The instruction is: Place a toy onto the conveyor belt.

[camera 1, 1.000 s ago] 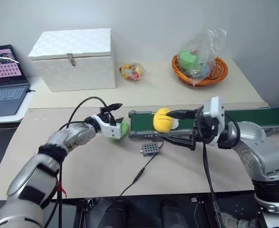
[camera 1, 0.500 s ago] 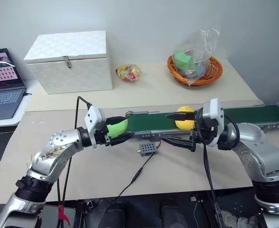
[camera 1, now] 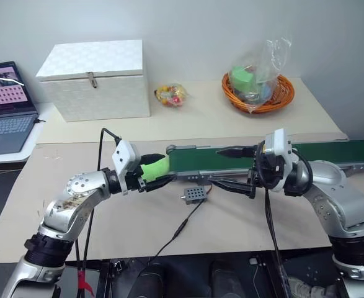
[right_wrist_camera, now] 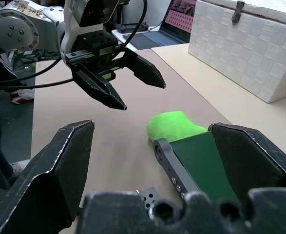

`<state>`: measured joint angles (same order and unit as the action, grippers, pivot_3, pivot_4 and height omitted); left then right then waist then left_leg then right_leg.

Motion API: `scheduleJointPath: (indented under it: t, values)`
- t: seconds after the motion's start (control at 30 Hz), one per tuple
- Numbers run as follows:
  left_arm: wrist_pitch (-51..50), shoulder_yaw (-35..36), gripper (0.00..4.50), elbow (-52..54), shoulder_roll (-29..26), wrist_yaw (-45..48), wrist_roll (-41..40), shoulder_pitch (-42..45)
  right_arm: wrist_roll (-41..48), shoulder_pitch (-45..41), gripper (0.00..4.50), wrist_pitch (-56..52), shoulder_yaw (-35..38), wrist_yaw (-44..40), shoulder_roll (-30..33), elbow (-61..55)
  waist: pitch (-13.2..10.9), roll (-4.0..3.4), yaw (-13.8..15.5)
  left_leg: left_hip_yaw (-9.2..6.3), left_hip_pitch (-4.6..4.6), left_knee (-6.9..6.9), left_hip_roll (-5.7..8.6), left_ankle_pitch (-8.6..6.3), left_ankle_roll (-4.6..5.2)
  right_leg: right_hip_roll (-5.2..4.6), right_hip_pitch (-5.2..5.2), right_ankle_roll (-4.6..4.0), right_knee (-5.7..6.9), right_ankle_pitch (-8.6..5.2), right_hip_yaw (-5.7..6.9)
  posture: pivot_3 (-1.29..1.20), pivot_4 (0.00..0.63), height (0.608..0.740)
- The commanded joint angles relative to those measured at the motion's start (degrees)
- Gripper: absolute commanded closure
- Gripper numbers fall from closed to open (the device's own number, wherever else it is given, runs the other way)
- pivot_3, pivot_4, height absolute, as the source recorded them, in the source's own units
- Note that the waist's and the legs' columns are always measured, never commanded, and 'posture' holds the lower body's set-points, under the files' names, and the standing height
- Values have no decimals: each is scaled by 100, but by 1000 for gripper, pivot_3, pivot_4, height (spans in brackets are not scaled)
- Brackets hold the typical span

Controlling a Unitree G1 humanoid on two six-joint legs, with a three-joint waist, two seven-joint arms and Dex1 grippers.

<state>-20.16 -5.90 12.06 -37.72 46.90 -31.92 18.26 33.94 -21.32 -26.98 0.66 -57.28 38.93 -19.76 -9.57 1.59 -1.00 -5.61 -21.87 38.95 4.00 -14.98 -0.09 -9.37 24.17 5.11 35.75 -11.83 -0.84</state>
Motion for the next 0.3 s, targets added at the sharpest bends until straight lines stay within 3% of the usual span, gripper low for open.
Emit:
scheduleJointPath:
  t: [0.03,0.3]
  values:
    - [-9,166,821,187,69,77,39,157,55,-26,0,21,142,-12,68,-153,0,0,4,0,-1,0,0,0,0,0,0,0,-1,0,0,0,150,738]
    - [-60,265,821,176,188,53,88,170,61,-7,0,22,128,27,37,-174,0,0,2,0,-1,0,0,0,0,0,1,0,-1,0,0,0,150,738]
